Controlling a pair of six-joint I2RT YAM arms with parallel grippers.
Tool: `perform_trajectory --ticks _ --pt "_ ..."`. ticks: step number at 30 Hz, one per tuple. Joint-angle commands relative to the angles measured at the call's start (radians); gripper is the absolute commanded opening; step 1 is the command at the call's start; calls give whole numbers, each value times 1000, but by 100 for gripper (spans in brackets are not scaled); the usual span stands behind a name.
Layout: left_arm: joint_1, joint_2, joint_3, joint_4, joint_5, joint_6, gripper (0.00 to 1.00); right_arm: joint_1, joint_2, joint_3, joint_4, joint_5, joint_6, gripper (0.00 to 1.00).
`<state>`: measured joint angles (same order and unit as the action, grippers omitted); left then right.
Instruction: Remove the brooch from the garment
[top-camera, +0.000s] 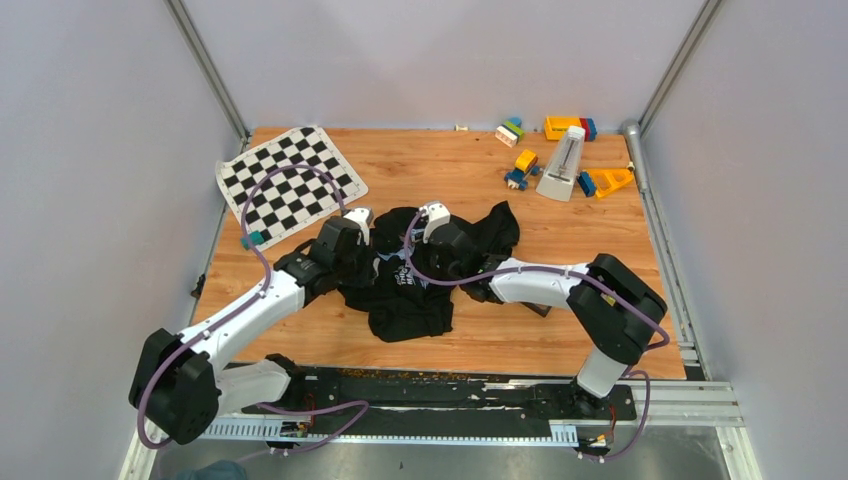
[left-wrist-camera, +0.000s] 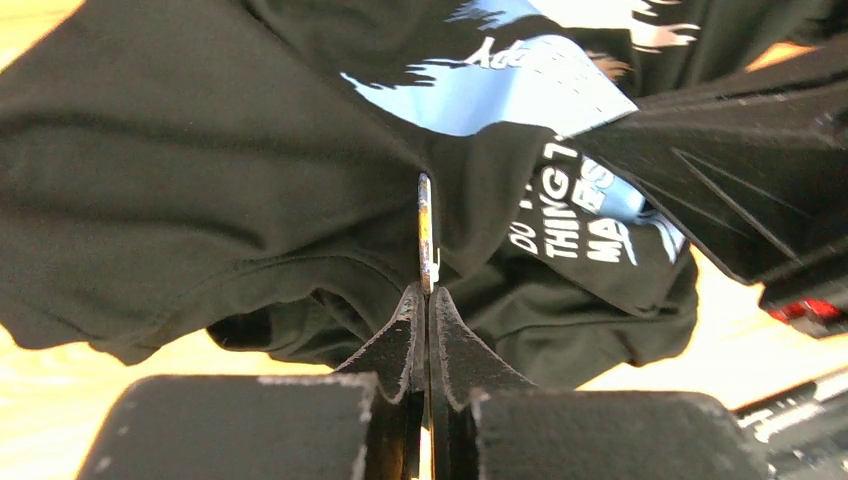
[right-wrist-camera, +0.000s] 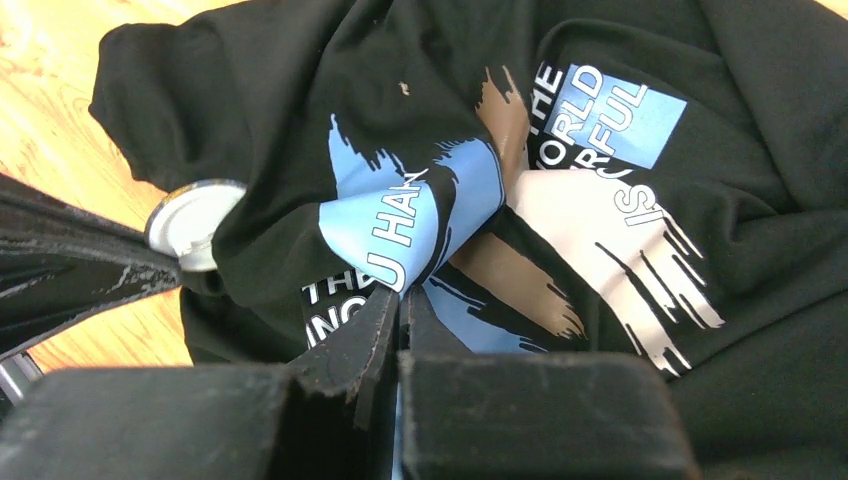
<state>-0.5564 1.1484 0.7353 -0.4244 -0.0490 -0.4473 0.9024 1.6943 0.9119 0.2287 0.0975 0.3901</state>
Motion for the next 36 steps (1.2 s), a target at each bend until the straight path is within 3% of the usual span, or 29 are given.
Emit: perform_trajectory --ticks 1,4,7,11,20,24,36 --pt "43 -46 -34 96 199 -40 0 -40 3 32 0 -72 55 0" --pt "103 -73 -73 169 339 -68 0 -86 0 15 15 -167 90 0" --pt "126 -86 -95 207 385 -77 0 -110 -25 -16 57 -230 92 4" --pt "136 -89 -113 237 413 -77 0 -112 -84 -96 189 -323 70 37" --pt "157 -104 -165 372 560 -119 0 -138 -93 -174 426 -585 114 62" --pt "159 -117 -182 430 599 -137 0 -176 -56 -177 491 -693 180 62" --pt "159 -208 -223 519 653 -187 0 -249 7 -191 601 -793 314 56"
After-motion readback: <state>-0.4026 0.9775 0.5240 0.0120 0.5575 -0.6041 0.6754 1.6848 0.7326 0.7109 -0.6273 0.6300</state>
